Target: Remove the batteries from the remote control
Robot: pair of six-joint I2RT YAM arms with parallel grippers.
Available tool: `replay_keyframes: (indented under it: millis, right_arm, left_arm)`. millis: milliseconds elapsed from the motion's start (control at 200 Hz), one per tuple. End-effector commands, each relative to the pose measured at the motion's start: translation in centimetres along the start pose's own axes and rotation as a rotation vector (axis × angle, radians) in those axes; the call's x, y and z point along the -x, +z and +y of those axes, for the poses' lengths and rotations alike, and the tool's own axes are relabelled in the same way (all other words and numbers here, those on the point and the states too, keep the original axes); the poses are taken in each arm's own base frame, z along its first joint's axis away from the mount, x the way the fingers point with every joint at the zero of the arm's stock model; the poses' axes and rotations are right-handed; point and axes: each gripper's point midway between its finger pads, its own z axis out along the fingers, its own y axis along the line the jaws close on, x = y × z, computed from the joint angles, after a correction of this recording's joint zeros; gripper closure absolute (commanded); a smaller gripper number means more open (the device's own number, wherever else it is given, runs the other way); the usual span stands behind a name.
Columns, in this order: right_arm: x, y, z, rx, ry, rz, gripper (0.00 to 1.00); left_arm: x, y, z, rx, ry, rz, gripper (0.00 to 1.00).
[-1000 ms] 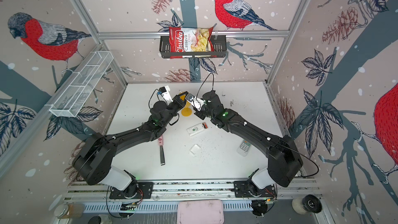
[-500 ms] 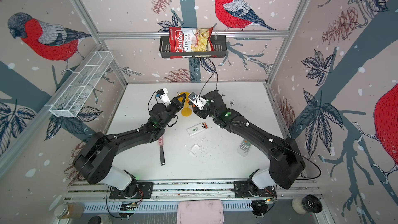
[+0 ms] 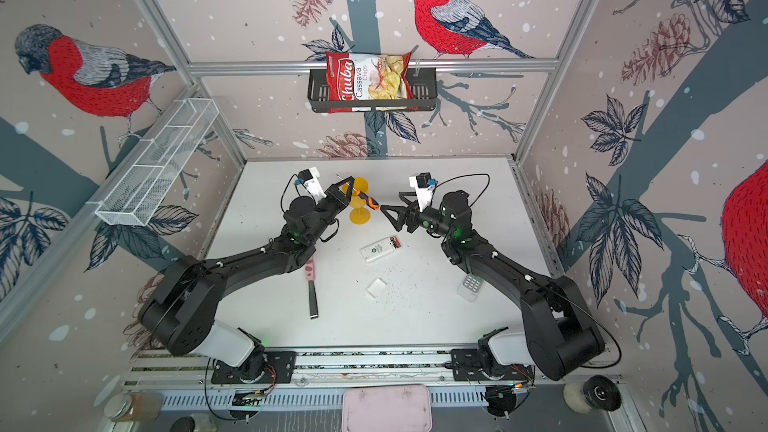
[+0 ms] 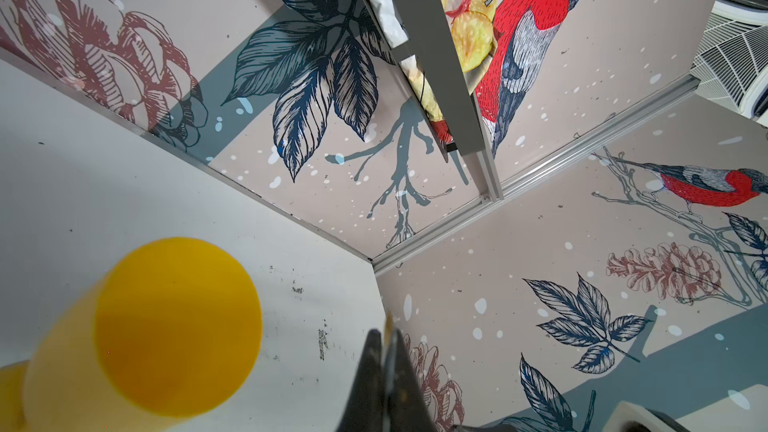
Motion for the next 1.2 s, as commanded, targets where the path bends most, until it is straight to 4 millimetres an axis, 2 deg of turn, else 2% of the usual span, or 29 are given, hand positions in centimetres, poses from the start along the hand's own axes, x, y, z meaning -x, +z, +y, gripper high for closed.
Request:
replay_keyframes:
  millis: [0,155,275,450,585,830,956,1196]
  right_arm:
    - [3.8,-0.3,3.3,0.198,0.111,-0.172,0.11]
    - [4.3,0.6,3.5,0.296,0.192,-0.203,0.14]
    - [4.5,1.3,2.7,0.308,0.237,-0.216,0.14]
    - [3.7,3.5,1.5,0.334,0.325,-0.169,0.18]
    - [3.5,4.4,1.4,0.377,0.37,-0.16,0.21]
    - [3.6,6.0,1.0,0.411,0.41,-0.122,0.22]
    - [2.3,8.0,0.9,0.415,0.452,-0.039,0.25]
    - [1.9,9.4,0.8,0.419,0.507,0.001,0.32]
  left_arm:
    - [1.1,0.2,-2.0,-0.09,-0.021,-0.043,1.0]
    - [1.7,0.2,-2.4,-0.128,-0.068,-0.079,1.0]
    - [2.3,0.1,-2.3,-0.122,-0.102,-0.109,1.0]
    - [3.0,0.3,-1.5,-0.078,-0.147,-0.152,1.0]
    - [3.6,0.1,-0.7,-0.063,-0.192,-0.197,1.0]
    - [3.7,0.2,-0.9,-0.101,-0.245,-0.218,1.0]
    - [3.6,0.2,-1.0,-0.115,-0.252,-0.223,1.0]
    - [4.4,-0.9,-1.2,-0.156,-0.254,-0.278,1.0]
